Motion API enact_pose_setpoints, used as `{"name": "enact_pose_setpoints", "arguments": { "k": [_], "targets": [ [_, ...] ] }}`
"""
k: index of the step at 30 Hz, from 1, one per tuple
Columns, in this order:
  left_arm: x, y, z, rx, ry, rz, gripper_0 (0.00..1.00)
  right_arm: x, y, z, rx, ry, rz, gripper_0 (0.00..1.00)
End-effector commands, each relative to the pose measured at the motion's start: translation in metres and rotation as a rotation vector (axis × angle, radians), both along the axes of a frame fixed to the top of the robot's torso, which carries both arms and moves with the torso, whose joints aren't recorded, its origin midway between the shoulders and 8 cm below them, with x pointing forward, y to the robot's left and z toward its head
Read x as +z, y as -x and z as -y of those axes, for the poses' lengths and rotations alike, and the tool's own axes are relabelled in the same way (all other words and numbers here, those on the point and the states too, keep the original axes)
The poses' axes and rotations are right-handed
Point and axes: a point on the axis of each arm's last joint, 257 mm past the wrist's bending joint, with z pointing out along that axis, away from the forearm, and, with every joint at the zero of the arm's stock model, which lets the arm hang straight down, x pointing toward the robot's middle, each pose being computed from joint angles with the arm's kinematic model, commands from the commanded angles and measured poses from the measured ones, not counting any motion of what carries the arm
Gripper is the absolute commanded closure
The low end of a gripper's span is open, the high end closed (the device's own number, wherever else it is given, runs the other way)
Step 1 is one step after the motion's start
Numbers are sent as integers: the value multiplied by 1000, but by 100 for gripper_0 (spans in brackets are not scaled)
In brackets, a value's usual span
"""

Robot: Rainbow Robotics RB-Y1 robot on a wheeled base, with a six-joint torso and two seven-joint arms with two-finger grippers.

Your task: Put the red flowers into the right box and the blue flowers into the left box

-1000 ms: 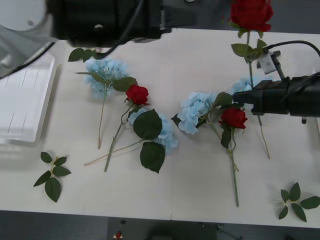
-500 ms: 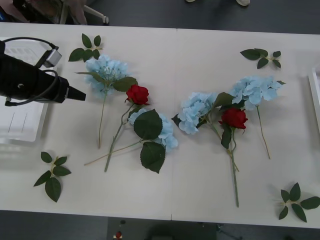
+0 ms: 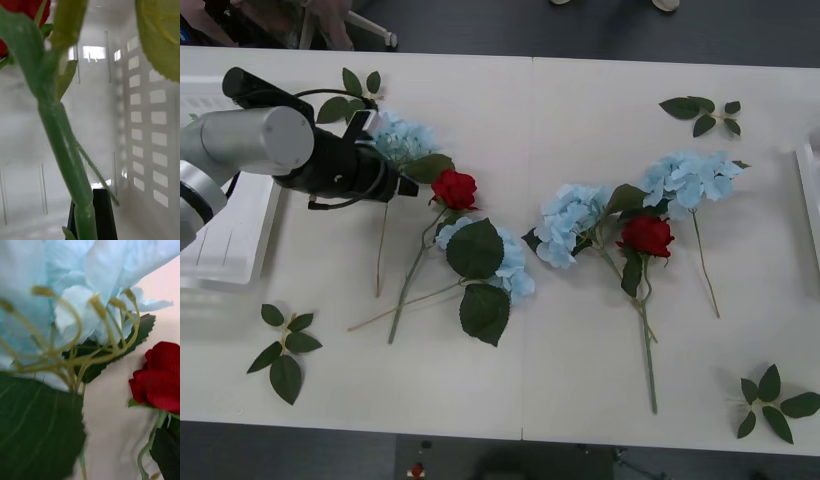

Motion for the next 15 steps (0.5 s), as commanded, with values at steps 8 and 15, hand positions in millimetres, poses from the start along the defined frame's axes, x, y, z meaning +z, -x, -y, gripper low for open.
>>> {"name": "enact_pose_setpoints", "arguments": {
  "k": [8, 15],
  "targets": [
    [0, -31, -3, -1, -122, 78, 100, 16, -21, 26, -35, 135, 57, 60],
    [26, -36, -21, -3, -137, 122, 100, 10, -13, 26, -6, 147, 31, 23]
  ]
}}
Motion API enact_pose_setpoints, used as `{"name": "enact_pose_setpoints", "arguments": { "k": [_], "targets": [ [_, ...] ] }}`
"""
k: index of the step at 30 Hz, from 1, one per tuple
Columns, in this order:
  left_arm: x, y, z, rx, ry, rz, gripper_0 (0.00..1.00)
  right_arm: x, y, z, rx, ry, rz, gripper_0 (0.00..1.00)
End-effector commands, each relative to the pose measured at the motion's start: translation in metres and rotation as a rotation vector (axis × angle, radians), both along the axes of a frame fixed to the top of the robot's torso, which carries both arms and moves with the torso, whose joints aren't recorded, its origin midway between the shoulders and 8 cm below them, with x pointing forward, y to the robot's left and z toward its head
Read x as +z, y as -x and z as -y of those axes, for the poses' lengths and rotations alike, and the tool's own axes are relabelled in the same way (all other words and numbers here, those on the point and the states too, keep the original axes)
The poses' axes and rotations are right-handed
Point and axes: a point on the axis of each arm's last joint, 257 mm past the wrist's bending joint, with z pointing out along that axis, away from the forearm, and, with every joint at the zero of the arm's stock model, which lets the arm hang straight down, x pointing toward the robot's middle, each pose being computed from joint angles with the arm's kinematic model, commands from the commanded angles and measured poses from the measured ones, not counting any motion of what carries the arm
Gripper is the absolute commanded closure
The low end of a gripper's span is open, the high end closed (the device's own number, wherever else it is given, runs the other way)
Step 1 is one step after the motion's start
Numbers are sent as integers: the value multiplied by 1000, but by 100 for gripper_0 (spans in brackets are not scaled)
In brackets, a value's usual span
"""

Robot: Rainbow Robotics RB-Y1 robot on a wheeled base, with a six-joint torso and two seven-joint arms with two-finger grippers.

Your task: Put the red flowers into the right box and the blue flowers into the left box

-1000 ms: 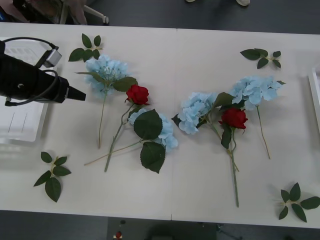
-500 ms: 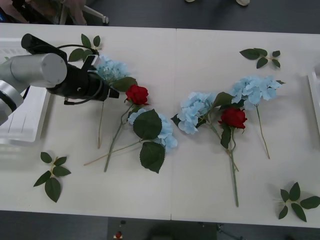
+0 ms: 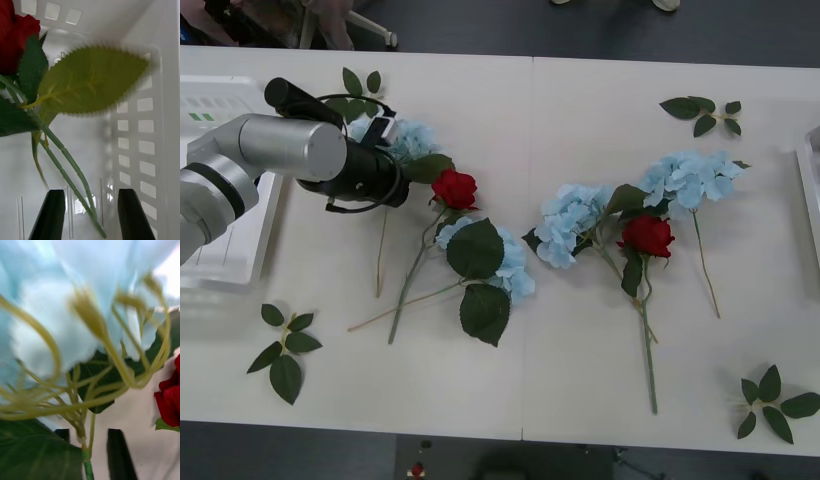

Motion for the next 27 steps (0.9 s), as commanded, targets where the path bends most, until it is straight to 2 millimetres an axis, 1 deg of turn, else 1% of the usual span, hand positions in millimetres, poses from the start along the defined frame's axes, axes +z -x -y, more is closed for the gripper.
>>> {"name": "enact_pose_setpoints", "arguments": {
  "k": [1, 3, 4, 5, 6, 7, 9, 10, 11, 12, 13, 14, 16, 17, 18, 19, 20, 21, 22, 23, 24, 25, 27],
  "targets": [
    [49, -17, -22, 8, -5, 77, 100, 8, 8, 8, 2, 15, -4, 21],
    [64, -17, -30, 4, -9, 93, 100, 5, 10, 0, 34, 7, -17, 18],
    [77, -17, -34, 1, -11, 101, 100, 4, 10, -7, 64, 6, -26, 16],
    [82, -17, -35, 0, -10, 102, 100, 4, 9, -10, 74, 5, -27, 15],
    [99, -15, -43, -2, -20, 99, 100, 4, 8, -25, 123, -2, -40, 14],
    [110, -12, -49, -3, -29, 92, 100, 4, 8, -38, 158, -13, -47, 14],
    [140, -2, -61, -15, -52, 74, 100, 3, 7, -73, 228, -63, -52, 13],
    [149, 2, -65, -18, -63, 65, 100, 2, 8, -84, 243, -86, -54, 14],
    [174, 16, -82, -19, -95, 39, 100, 0, 8, -114, 277, -151, -57, 13],
    [184, 23, -91, -15, -113, 24, 100, 0, 8, -126, 292, -176, -59, 13],
    [204, 40, -119, 6, -154, -13, 100, -1, 8, -156, 320, -240, -67, 14],
    [215, 50, -139, 27, -185, -35, 100, -1, 8, -171, 326, -281, -71, 14],
    [228, 70, -181, 81, -242, -80, 100, -4, 7, -207, 342, -363, -86, 13],
    [230, 75, -200, 97, -276, -92, 100, -5, 7, -220, 349, -389, -89, 14],
    [229, 82, -230, 116, -338, -107, 100, -7, 3, -241, 361, -429, -85, 14],
    [226, 85, -252, 129, -382, -117, 100, -9, 0, -254, 367, -455, -82, 13],
    [224, 86, -274, 149, -420, -118, 100, -12, -2, -266, 372, -478, -79, 13],
    [218, 86, -300, 171, -470, -116, 100, -15, -6, -282, 379, -507, -74, 13],
    [216, 82, -321, 188, -516, -98, 100, -19, -11, -299, 390, -533, -73, 13],
    [213, 80, -333, 202, -538, -92, 100, -21, -14, -305, 395, -537, -70, 13],
    [210, 74, -352, 225, -579, -64, 100, -24, -20, -317, 415, -531, -67, 14],
    [207, 69, -362, 240, -596, -45, 100, -26, -24, -326, 428, -528, -66, 14],
    [193, 57, -376, 256, -617, -8, 99, -29, -34, -346, 445, -526, -64, 13]
  ]
}}
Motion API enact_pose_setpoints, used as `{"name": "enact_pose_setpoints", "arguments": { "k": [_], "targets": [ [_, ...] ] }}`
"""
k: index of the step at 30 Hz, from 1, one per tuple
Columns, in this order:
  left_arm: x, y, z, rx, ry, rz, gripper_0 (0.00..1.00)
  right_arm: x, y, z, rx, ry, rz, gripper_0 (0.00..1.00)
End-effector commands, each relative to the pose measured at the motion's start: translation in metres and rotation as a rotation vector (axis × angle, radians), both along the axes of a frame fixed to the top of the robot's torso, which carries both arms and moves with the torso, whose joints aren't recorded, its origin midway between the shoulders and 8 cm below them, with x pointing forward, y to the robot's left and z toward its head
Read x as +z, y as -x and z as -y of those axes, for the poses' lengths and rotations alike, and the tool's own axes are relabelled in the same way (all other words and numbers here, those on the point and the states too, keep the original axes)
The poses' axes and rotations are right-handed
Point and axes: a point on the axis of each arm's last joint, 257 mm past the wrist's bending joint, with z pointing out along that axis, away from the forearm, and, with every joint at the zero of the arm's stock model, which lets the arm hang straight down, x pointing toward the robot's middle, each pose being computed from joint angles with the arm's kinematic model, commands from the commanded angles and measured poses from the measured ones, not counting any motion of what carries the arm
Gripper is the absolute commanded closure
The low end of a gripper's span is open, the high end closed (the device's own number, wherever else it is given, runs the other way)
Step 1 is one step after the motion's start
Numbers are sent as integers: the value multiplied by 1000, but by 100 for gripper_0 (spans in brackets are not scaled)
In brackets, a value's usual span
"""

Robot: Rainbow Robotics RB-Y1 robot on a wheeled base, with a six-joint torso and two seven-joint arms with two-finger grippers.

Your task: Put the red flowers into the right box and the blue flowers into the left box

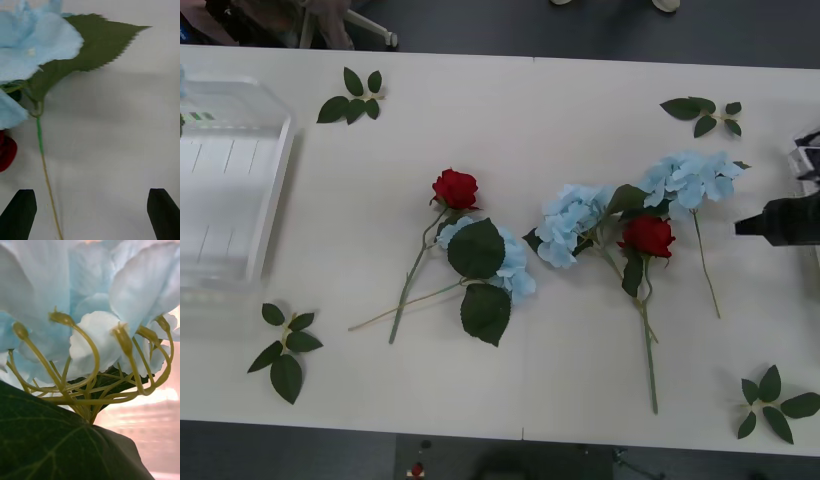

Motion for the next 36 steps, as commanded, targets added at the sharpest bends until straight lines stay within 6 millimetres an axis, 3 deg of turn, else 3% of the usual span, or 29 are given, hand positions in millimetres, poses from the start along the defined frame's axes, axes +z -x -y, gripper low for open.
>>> {"name": "enact_pose_setpoints", "arguments": {
  "k": [1, 2, 3, 4, 5, 9, 12, 14, 16, 17, 19, 20, 22, 23, 32, 34, 36],
  "targets": [
    [-20, -18, -18, 29, -24, 68, 100, 4, -23, -39, 9, -26, 19, 14],
    [-28, -21, -16, 26, -11, 70, 93, 3, -27, -47, 16, -24, 19, 13],
    [-33, -23, -15, 26, -6, 72, 68, 2, -31, -55, 21, -22, 23, 13],
    [-34, -25, -14, 24, -5, 77, 53, 1, -32, -57, 23, -16, 22, 13],
    [-35, -28, -15, 21, -15, 85, 32, 0, -35, -61, 26, -9, 26, 13],
    [-28, -33, -13, 2, -10, 111, 3, -5, -38, -65, 34, 22, 29, 13],
    [-19, -32, 3, -59, 34, 116, 0, -6, -39, -65, 45, 50, 26, 14],
    [-9, -27, 31, -134, 118, 110, 0, -7, -39, -62, 47, 71, 26, 13],
    [0, -21, 67, -201, 217, 101, 0, -8, -40, -58, 52, 94, 29, 14],
    [5, -16, 99, -248, 282, 83, 0, -9, -40, -53, 48, 110, 24, 14],
    [3, -14, 137, -290, 352, 59, 0, -12, -39, -49, 48, 127, 18, 14],
    [-4, -11, 169, -291, 422, 33, 0, -14, -39, -47, 53, 142, 17, 14],
    [-15, -11, 197, -299, 462, 12, 0, -17, -39, -47, 56, 153, 16, 14],
    [-27, -12, 224, -298, 508, -8, 0, -21, -39, -47, 61, 162, 15, 15],
    [-106, -30, 326, -381, 509, -58, 0, -41, -55, -66, 75, 177, 45, 17],
    [-123, -30, 346, -392, 531, -72, 0, -44, -58, -70, 76, 178, 50, 23],
    [-142, -29, 365, -403, 544, -87, 0, -46, -61, -73, 78, 183, 56, 38]
  ]
}}
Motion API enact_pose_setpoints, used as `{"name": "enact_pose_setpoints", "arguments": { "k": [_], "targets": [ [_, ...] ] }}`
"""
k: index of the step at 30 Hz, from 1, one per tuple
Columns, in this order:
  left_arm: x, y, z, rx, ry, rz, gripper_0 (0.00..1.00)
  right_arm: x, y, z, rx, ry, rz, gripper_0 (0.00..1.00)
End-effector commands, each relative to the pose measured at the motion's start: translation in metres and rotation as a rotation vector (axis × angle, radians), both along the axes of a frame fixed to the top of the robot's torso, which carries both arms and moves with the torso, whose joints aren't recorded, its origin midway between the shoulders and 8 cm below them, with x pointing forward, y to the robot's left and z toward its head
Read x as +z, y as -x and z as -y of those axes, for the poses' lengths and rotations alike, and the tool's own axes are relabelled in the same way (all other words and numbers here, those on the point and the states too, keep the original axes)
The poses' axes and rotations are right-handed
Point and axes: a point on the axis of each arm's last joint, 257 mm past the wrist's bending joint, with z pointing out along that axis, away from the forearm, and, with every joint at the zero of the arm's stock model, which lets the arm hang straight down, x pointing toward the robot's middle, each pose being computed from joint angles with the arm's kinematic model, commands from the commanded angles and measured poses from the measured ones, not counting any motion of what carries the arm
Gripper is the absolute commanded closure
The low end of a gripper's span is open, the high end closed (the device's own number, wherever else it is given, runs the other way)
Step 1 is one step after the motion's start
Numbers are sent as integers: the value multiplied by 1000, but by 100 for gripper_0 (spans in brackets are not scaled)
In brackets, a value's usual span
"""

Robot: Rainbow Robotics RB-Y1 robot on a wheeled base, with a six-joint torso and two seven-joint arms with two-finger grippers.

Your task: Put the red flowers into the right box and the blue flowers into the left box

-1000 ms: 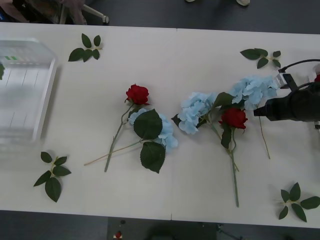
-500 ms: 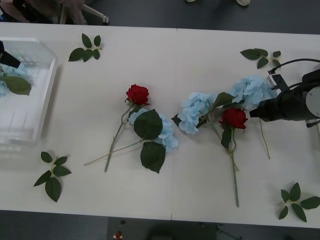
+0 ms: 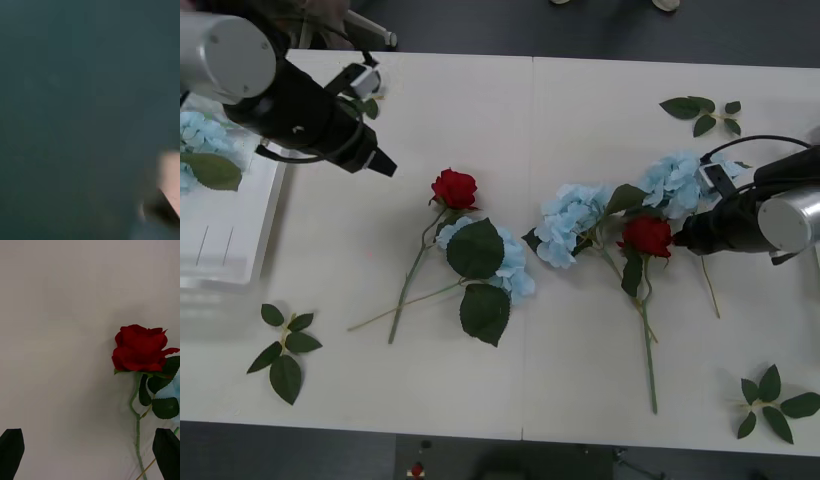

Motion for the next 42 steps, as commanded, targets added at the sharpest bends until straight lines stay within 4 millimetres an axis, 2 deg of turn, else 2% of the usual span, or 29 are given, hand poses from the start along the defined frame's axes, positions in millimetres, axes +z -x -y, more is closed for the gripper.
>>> {"name": "enact_pose_setpoints", "arguments": {
  "k": [1, 3, 4, 10, 13, 15, 17, 19, 20, 21, 22, 23, 26, 27, 31, 34, 36, 38, 40, 41, 42],
  "targets": [
    [-32, -3, 20, -9, 8, -9, 0, 19, -23, -17, -18, -34, 55, 53],
    [-46, -3, 27, -27, -28, -2, 0, 18, -24, -19, -16, -33, 55, 90],
    [-52, -4, 29, -33, -45, 1, 0, 19, -25, -17, -19, -30, 56, 100],
    [-88, -1, 48, -65, -92, 3, 0, 23, -28, -13, -18, -21, 63, 100],
    [-102, 2, 60, -92, -107, 15, 0, 35, -34, -11, -7, -12, 81, 100],
    [-109, 3, 66, -97, -109, 16, 0, 52, -41, -10, -8, -30, 102, 100],
    [-117, 6, 71, -101, -112, 8, 3, 79, -48, -7, 3, -49, 124, 100],
    [-123, 6, 73, -106, -120, 14, 31, 109, -52, -4, 38, -64, 132, 100],
    [-125, 6, 73, -106, -122, 17, 35, 118, -52, -4, 50, -71, 135, 100],
    [-128, 5, 72, -106, -126, 22, 49, 135, -50, -6, 95, -82, 132, 100],
    [-130, 4, 72, -105, -129, 26, 76, 149, -47, -11, 143, -98, 129, 100],
    [-130, 3, 73, -102, -124, 31, 100, 161, -44, -17, 185, -118, 133, 100],
    [-130, -1, 75, -98, -119, 46, 100, 195, -31, -46, 293, -246, 142, 100],
    [-129, -2, 75, -97, -121, 50, 100, 209, -20, -69, 359, -333, 144, 100],
    [-128, -4, 74, -89, -117, 55, 100, 243, 7, -126, 584, -416, 215, 100],
    [-127, -6, 74, -83, -113, 64, 100, 268, 23, -154, 678, -482, 263, 100],
    [-119, -14, 76, -78, -89, 96, 100, 286, 37, -171, 723, -551, 288, 100],
    [-94, -29, 82, -82, -52, 168, 100, 298, 49, -186, 746, -627, 307, 100],
    [-61, -40, 91, -82, -4, 217, 100, 307, 59, -201, 752, -700, 330, 100],
    [-53, -42, 93, -82, 10, 229, 100, 308, 61, -205, 750, -721, 335, 100],
    [-32, -44, 101, -90, 47, 253, 100, 312, 65, -214, 750, -762, 347, 100]
  ]
}}
